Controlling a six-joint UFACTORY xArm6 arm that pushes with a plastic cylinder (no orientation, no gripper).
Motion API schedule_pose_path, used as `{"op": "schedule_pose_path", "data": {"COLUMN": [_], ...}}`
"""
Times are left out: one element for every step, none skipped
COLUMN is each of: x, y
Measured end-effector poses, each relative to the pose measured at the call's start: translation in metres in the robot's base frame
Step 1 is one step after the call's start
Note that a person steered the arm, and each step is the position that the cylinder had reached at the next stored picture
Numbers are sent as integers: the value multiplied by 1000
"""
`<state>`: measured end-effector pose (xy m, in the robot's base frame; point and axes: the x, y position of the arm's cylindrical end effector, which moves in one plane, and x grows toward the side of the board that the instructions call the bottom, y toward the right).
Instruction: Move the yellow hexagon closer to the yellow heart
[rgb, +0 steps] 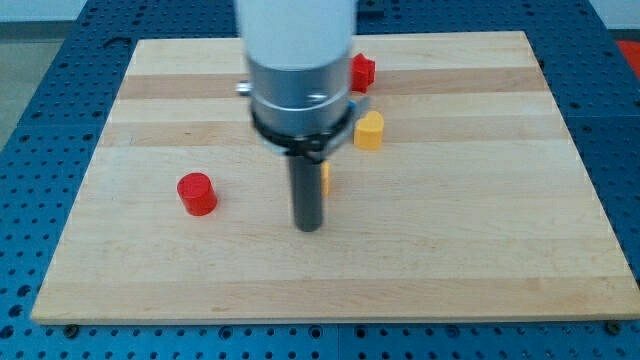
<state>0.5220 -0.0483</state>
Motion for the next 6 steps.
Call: {"op": "schedule_pose_path", "data": {"x": [-23, -41, -54, -58, -58, -43], "y": [-22, 9, 42, 45, 45, 67]}}
